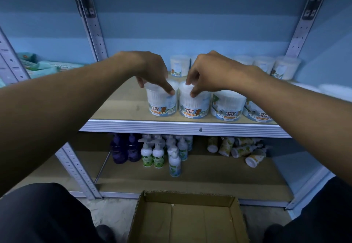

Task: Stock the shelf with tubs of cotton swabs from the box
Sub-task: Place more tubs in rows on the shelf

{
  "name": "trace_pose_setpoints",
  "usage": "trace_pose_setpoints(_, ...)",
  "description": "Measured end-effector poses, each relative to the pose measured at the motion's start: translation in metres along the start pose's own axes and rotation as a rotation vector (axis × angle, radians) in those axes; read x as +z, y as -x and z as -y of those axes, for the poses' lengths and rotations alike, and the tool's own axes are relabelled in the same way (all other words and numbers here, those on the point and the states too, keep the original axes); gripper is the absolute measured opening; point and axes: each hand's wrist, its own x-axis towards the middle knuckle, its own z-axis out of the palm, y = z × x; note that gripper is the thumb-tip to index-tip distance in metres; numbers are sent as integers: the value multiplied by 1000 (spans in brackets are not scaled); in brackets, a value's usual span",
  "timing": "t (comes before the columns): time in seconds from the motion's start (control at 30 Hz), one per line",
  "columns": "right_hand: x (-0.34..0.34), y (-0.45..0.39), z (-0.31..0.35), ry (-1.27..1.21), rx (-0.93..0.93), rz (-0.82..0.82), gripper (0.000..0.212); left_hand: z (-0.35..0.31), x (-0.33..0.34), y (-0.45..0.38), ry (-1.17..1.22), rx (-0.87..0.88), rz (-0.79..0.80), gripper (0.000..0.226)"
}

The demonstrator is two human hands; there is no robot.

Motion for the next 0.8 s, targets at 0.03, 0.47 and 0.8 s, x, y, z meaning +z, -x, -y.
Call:
trace_pose_setpoints(0.03, -1, -1, 2, -8, 1, -26, 36, 0, -1, 0, -4, 10, 4, 78)
trace_pose_setpoints(0.47, 9, -1, -1, -64, -22, -22, 24, -2, 2, -3, -13, 57, -5, 55)
trace_pose_setpoints(0.8, 12, -2, -4, -71, -26, -27, 25, -3, 2, -2, -35, 51, -1, 56)
